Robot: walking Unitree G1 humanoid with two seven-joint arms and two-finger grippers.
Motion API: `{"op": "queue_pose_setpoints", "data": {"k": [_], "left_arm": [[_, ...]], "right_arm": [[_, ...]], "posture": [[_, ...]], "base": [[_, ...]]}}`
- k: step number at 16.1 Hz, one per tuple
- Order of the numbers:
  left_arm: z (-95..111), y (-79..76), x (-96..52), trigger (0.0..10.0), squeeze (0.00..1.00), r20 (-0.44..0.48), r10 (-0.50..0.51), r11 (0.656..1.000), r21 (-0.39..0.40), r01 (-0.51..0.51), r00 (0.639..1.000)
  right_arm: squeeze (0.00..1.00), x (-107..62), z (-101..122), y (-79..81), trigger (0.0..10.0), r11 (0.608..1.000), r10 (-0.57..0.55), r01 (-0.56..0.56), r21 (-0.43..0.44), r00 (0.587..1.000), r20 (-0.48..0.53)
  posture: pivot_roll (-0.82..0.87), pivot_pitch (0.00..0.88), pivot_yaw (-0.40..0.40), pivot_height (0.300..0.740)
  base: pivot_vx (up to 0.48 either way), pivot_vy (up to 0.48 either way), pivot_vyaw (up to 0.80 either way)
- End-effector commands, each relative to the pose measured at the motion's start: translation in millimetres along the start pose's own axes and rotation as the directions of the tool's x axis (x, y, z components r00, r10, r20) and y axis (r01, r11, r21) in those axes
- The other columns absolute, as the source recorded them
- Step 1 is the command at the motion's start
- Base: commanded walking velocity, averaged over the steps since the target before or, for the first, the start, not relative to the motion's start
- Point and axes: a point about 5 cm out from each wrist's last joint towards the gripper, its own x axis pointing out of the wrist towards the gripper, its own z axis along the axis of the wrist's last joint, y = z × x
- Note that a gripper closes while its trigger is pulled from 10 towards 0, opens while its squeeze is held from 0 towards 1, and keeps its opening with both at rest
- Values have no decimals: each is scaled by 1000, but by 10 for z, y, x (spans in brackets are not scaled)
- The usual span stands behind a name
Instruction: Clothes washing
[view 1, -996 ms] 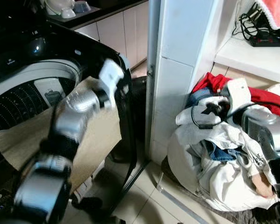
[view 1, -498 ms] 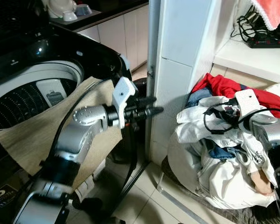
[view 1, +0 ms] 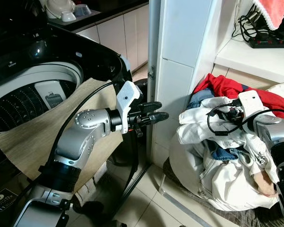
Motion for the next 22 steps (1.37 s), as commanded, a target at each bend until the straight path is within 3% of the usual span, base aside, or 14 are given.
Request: {"op": "queue_pose_setpoints", "data": {"k": [1, 8, 12, 14, 15, 16, 17, 18, 19, 21, 22], "left_arm": [[26, -16, -16, 10000, 0, -4, 2, 1000, 12, -2, 1000], [18, -15, -11, 10000, 0, -13, 6, 1000, 14, -5, 1000], [29, -10, -17, 10000, 0, -6, 21, 1000, 23, -21, 1000], [48, 5, -18, 10000, 0, 7, 39, 999, 25, -39, 999], [94, 38, -14, 10000, 0, 41, 71, 997, 27, -72, 997], [105, 45, -12, 10000, 0, 48, 79, 996, 28, -80, 996], [221, 91, 0, 10000, 0, 124, 116, 993, 5, -118, 985], [294, 103, 6, 10000, 1000, 172, 126, 992, -16, -125, 977], [458, 70, 28, 10000, 1000, 256, 98, 995, -21, -96, 962], [610, -29, 108, 10000, 1000, 318, 36, 999, -4, -37, 948], [622, -48, 129, 10000, 1000, 320, 23, 1000, 0, -24, 947]], "right_arm": [[0, -7, 10, -32, 0, 1000, -3, 3, -3, 1000, -3], [0, -29, 57, -63, 0, 1000, 12, -12, -15, 1000, 17], [0, -139, 266, -110, 0, 998, 57, -58, 3, 991, 125], [0, -211, 373, -91, 0, 992, 119, -126, 24, 976, 184], [0, -320, 491, -60, 0, 974, 206, -223, 41, 943, 260], [0, -345, 513, -56, 0, 969, 221, -242, 41, 935, 276], [0, -498, 647, -43, 0, 947, 297, -321, 5, 884, 362], [0, -585, 718, -36, 0, 934, 330, -356, -13, 851, 409], [0, -795, 871, -13, 0, 900, 402, -432, -63, 764, 506], [0, -1064, 1069, 64, 0, 835, 493, -533, -136, 615, 615], [0, -1111, 1107, 89, 0, 819, 512, -553, -153, 583, 631]], "posture": [[-125, 0, 67, 740], [-130, 0, 69, 740], [-132, 0, 69, 740], [-132, 0, 69, 740], [-132, 0, 68, 740], [-133, 0, 69, 740], [-133, 0, 69, 740], [-133, 0, 69, 740], [-138, 0, 69, 740], [-140, 0, 69, 740], [-140, 0, 69, 740]], "base": [[0, 0, 0], [0, 0, 0], [0, 0, 0], [0, 0, 0], [0, 0, 0], [0, 0, 0], [0, 0, 0], [0, 0, 0], [0, 0, 0], [0, 0, 0], [0, 0, 0]]}}
